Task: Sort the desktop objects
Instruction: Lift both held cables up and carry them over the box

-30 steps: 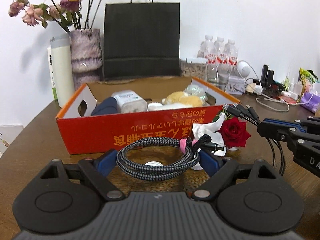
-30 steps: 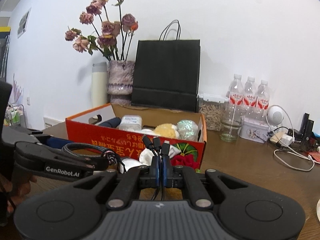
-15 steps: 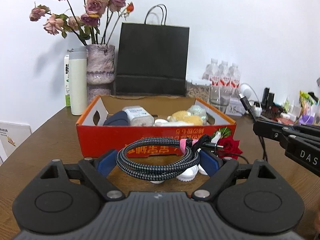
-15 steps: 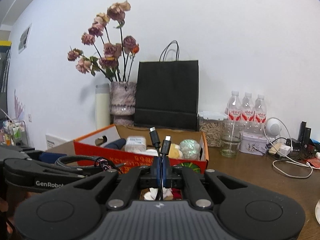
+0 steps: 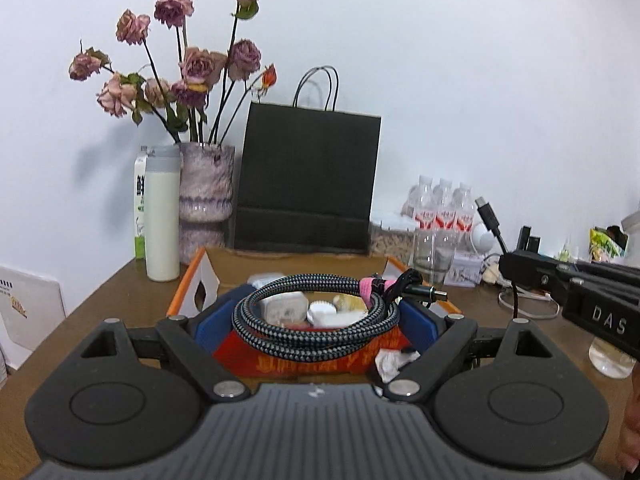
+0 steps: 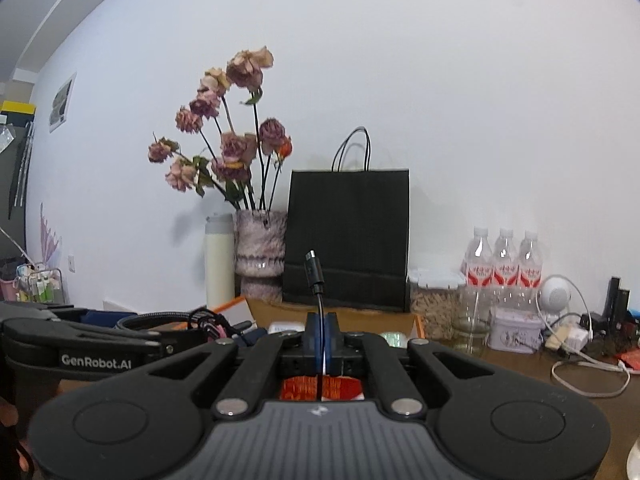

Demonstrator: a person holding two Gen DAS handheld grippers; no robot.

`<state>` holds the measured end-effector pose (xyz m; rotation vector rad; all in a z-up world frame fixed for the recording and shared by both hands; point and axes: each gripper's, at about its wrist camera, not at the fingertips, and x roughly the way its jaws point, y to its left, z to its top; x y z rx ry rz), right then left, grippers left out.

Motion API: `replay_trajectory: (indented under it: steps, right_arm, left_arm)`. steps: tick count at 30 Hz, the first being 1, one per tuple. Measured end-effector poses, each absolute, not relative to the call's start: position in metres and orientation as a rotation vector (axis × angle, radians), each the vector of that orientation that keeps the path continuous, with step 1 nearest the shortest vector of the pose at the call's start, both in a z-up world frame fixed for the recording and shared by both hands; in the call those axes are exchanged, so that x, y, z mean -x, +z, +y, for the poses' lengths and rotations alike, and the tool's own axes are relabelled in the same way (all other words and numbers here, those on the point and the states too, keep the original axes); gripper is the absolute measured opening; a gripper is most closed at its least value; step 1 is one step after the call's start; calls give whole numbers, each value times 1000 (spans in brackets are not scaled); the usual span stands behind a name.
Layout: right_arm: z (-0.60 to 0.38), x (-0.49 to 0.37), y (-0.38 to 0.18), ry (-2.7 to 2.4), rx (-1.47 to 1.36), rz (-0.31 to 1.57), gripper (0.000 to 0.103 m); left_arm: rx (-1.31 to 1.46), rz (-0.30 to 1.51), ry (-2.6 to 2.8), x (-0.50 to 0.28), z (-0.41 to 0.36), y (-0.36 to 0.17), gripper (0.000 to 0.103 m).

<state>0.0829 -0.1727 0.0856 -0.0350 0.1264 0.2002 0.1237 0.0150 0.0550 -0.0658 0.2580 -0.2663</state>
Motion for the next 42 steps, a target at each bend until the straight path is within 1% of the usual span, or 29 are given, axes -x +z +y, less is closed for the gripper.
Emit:
replay_trajectory:
  steps: [14, 19, 21, 25, 29, 32, 38, 42]
  right_arm:
    - [-170, -142, 179, 189, 80, -34, 1]
    - [-161, -183, 201, 181, 100, -58, 1]
    - [-157, -204, 201, 178, 108, -49, 1]
    - [-153, -253, 174, 186, 80, 47, 1]
    - [-152, -304, 123, 191, 20, 187, 1]
    - [-154, -329, 91, 198, -20, 249, 1]
    - [-161, -347, 51, 210, -73, 322, 1]
    - [-169, -349, 45, 214, -102, 370, 1]
  left_arm:
    - [101, 154, -247, -169, 27, 108, 89]
    - [112, 143, -225, -200, 32, 111, 89]
    - [120, 157, -213, -218, 34, 105, 89]
    - [133, 201, -191, -252, 36, 83, 89]
    - [120, 266, -180, -284, 30, 57, 89]
    - [102, 313, -185, -303, 28, 41, 89]
    - [55, 362, -176, -319, 24, 22, 89]
    - [22, 381, -184, -319, 16, 14, 89]
